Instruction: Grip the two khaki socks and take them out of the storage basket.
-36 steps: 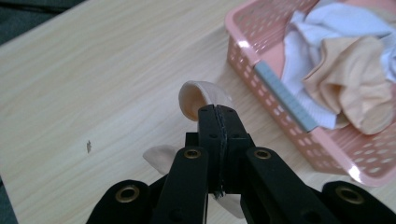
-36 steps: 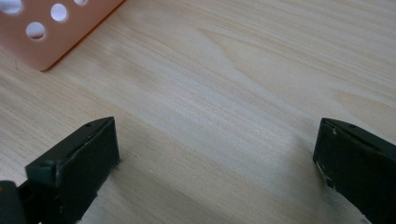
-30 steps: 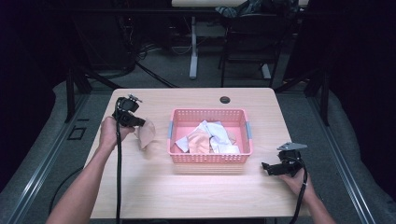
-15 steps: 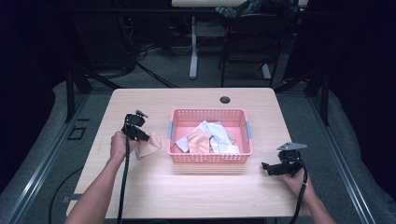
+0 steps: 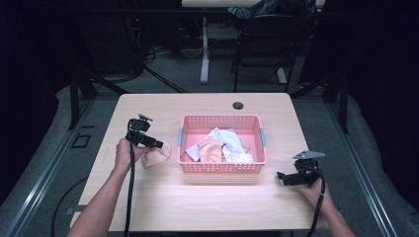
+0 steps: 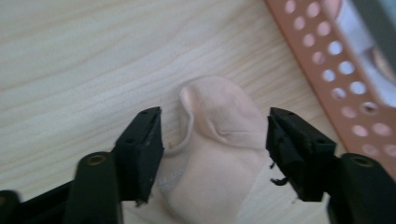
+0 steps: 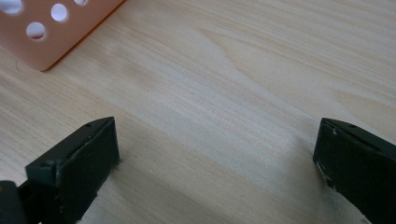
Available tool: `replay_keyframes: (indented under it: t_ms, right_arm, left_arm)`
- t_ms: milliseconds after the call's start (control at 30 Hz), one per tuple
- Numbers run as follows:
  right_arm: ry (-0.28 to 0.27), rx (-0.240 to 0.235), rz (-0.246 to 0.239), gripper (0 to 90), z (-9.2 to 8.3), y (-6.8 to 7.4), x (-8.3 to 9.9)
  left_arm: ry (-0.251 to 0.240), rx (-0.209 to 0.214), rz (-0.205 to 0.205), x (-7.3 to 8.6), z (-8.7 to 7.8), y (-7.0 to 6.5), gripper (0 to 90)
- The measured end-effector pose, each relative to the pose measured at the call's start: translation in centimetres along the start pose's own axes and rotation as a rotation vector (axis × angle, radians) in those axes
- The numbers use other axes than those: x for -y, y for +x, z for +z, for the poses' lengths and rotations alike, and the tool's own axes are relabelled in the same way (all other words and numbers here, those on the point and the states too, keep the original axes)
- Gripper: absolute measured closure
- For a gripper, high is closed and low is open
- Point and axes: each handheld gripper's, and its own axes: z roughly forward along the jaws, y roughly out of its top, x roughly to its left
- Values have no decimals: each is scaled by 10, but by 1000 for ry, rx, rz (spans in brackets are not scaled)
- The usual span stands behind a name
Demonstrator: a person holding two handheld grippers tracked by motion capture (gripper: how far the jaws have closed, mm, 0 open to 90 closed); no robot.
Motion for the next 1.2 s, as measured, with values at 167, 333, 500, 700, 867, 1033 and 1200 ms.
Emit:
replay_keyframes:
  t_ms: [167,333,500,700,867,1033,1200]
  right_arm:
    - [1,0,-1,0,0,0,0]
    - [0,0,0,0,0,0,0]
    - [1,0,0,0,0,0,0]
    - [0,1,0,0,0,0,0]
    - [0,1,0,0,0,0,0]
    - [0,0,0,0,0,0,0]
    - [1,0,-1,0,0,0,0]
  left_arm:
    - [-57,23,47,-13,-20,-13,198]
    - [-95,47,101,-26,-31,-29,148]
    - [-120,66,153,-42,-33,-53,49]
    - [-115,91,190,-55,-20,-76,14]
    - [-91,113,212,-63,-3,-93,4]
    - [-62,117,241,-69,16,-110,3]
    - [-26,120,260,-70,29,-119,3]
